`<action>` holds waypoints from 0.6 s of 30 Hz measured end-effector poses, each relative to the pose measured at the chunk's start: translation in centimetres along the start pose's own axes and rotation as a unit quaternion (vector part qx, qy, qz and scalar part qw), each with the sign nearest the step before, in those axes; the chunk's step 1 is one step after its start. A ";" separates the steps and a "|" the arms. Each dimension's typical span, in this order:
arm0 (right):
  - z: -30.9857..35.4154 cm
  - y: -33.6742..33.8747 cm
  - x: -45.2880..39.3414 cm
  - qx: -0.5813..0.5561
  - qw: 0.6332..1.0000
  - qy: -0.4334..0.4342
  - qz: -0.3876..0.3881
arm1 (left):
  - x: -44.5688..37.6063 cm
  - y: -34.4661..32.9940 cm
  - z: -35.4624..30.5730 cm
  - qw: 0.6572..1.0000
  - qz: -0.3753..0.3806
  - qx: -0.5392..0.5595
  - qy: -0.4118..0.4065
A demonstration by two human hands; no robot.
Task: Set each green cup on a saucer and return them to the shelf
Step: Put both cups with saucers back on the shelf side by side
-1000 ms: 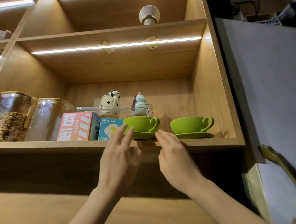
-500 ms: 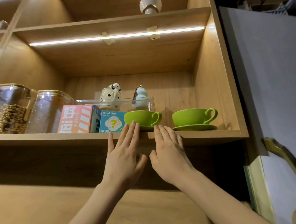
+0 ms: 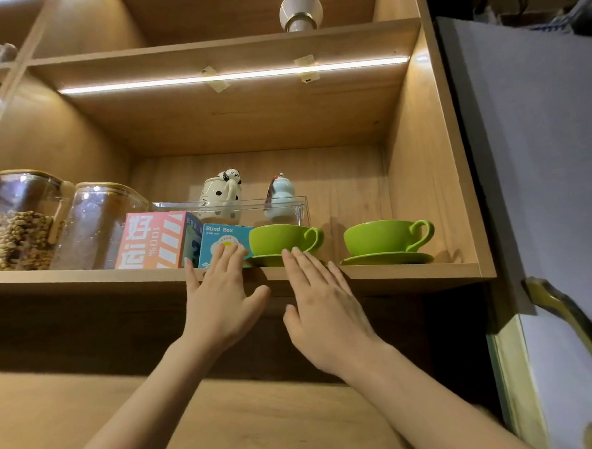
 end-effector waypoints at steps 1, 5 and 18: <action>-0.2 0.0 0.0 0.000 1.000 -0.002 0.002 | 0.3 0.0 -0.2 1.000 -0.002 -0.002 -0.009; -0.9 0.8 -0.1 -0.006 1.000 -0.016 -0.016 | 0.8 0.2 -0.4 0.999 -0.015 0.040 -0.009; -2.6 0.7 0.1 0.048 0.998 -0.038 0.013 | 2.3 0.3 -2.6 0.992 -0.026 0.110 -0.053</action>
Point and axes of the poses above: each hand's wrist, its own x-axis away from the middle knuckle, its own y-axis out of the back of the hand, z = x × y, the point moved 9 cm from there along -x, towards the middle knuckle, and after that the axes turned 2 degrees about -z, right-handed, at the moved point
